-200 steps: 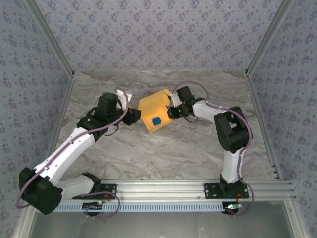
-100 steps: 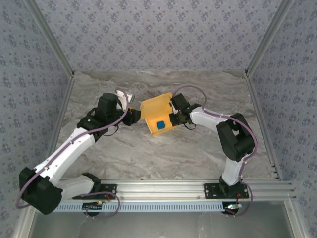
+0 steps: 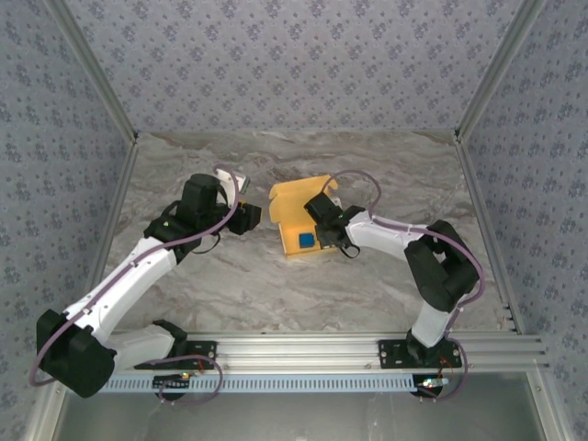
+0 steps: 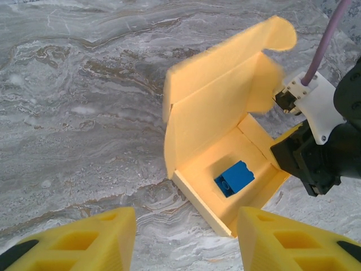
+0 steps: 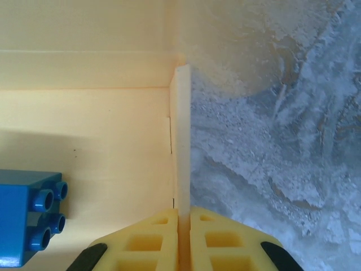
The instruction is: Fold the paper box
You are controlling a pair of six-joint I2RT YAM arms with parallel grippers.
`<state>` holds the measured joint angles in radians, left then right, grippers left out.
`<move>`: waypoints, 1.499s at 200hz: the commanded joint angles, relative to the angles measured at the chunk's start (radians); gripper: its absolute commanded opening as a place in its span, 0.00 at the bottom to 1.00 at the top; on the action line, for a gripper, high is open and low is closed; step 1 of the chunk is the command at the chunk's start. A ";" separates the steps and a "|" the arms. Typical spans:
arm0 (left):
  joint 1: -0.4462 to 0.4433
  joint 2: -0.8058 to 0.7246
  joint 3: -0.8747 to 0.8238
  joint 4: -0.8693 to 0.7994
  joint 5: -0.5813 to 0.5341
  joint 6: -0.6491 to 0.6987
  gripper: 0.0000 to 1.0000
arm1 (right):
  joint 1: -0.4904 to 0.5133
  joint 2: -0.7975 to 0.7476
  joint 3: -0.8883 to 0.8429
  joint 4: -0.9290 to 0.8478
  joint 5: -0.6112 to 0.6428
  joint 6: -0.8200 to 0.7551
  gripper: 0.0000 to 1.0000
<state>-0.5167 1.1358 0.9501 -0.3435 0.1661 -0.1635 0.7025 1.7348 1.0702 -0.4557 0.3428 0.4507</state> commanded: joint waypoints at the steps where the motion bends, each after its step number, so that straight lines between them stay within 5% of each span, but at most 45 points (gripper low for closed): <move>1: 0.006 -0.001 -0.006 0.021 0.017 -0.016 0.50 | 0.009 -0.004 -0.040 -0.118 0.050 0.065 0.11; 140: 0.004 0.043 -0.006 0.035 0.030 -0.035 0.50 | 0.013 -0.095 -0.036 -0.120 0.047 0.059 0.23; 214: 0.002 0.078 -0.038 0.106 0.080 -0.069 0.51 | 0.028 -0.259 -0.067 -0.103 0.019 0.020 0.44; 257: -0.018 0.110 -0.134 0.265 0.142 -0.092 0.55 | -0.095 -0.468 -0.138 0.043 -0.211 -0.242 0.56; 300: -0.053 0.194 -0.171 0.413 0.102 -0.065 0.57 | -0.293 -0.484 -0.186 0.248 -0.507 -0.418 0.61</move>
<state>-0.5533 1.2949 0.7879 -0.0719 0.2729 -0.2371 0.4728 1.2411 0.9226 -0.3416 0.0456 0.1802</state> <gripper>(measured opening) 0.566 0.610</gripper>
